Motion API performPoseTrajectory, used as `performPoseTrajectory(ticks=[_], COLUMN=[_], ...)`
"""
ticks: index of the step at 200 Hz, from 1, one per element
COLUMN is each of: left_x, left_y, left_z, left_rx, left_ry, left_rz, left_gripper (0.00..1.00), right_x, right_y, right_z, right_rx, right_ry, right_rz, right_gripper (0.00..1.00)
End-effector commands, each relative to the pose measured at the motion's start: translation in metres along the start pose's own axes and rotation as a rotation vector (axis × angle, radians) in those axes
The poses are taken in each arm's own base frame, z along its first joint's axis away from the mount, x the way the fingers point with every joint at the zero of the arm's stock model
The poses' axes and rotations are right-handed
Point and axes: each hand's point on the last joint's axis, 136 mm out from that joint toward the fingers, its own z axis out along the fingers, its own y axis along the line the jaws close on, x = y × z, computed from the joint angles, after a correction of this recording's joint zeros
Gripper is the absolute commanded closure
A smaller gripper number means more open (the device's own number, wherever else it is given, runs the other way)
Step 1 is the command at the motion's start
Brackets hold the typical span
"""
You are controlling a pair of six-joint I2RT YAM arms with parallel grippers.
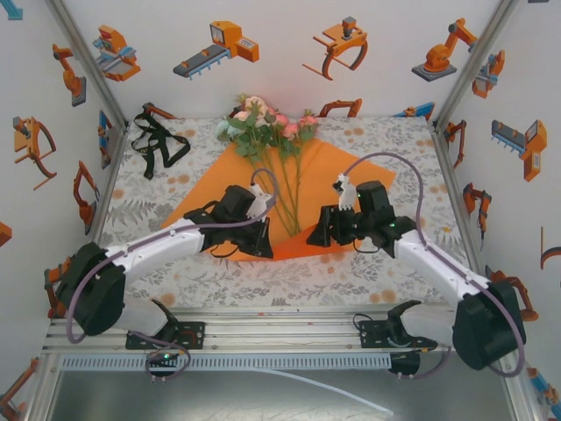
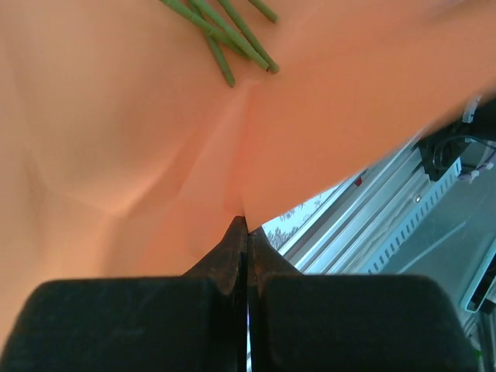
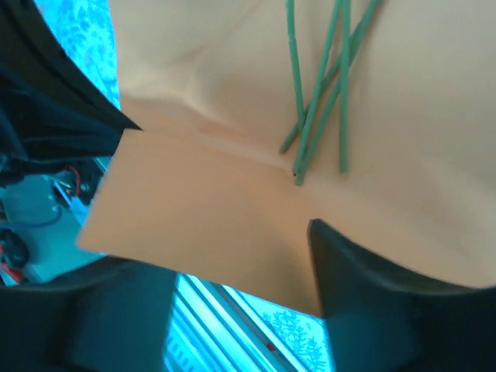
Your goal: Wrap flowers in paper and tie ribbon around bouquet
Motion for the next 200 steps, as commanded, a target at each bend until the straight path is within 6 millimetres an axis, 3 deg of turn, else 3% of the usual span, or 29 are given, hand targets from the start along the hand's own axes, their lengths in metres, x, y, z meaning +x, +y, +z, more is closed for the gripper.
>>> performPoseTrajectory(ticks=[1, 21, 41, 66, 83, 101, 120, 136, 152, 169, 200], left_x=[0.014, 0.012, 0.008, 0.002, -0.003, -0.001, 0.007, 0.02, 0.031, 0.04, 0.039], left_y=[0.016, 0.025, 0.034, 0.041, 0.039, 0.034, 0.03, 0.03, 0.028, 0.012, -0.013], left_z=[-0.007, -0.007, -0.007, -0.008, -0.013, -0.018, -0.024, -0.032, -0.042, -0.052, -0.077], left_rx=[-0.062, -0.084, -0.108, -0.083, -0.048, -0.02, -0.007, -0.014, -0.027, -0.011, 0.009], left_ry=[0.007, -0.019, -0.047, -0.099, -0.128, -0.136, -0.126, -0.114, -0.11, -0.119, -0.186], left_rz=[0.008, -0.011, -0.042, -0.109, -0.126, -0.119, -0.123, -0.137, -0.154, -0.125, -0.045], left_gripper=[1.0, 1.0, 1.0, 1.0, 1.0, 1.0, 1.0, 1.0, 1.0, 1.0, 1.0], right_x=[-0.01, -0.006, 0.0, 0.01, 0.013, 0.01, 0.017, 0.029, 0.044, 0.054, 0.051], right_y=[-0.015, -0.017, -0.017, -0.012, -0.013, -0.008, -0.004, 0.01, 0.028, 0.041, 0.058], right_z=[-0.015, -0.013, -0.002, 0.019, 0.028, 0.03, 0.025, 0.018, 0.01, -0.001, -0.026], right_rx=[0.133, 0.134, 0.091, -0.023, -0.051, -0.07, -0.06, -0.087, -0.114, -0.117, -0.131], right_ry=[-0.086, -0.086, -0.07, -0.044, -0.035, -0.035, -0.011, 0.009, 0.023, 0.005, -0.06], right_rz=[-0.068, -0.232, -0.305, -0.284, -0.265, -0.247, -0.23, -0.216, -0.21, -0.2, -0.179], right_gripper=[0.1, 0.01, 0.01, 0.07, 0.25, 0.59, 0.83, 1.0, 1.0, 1.0, 1.0])
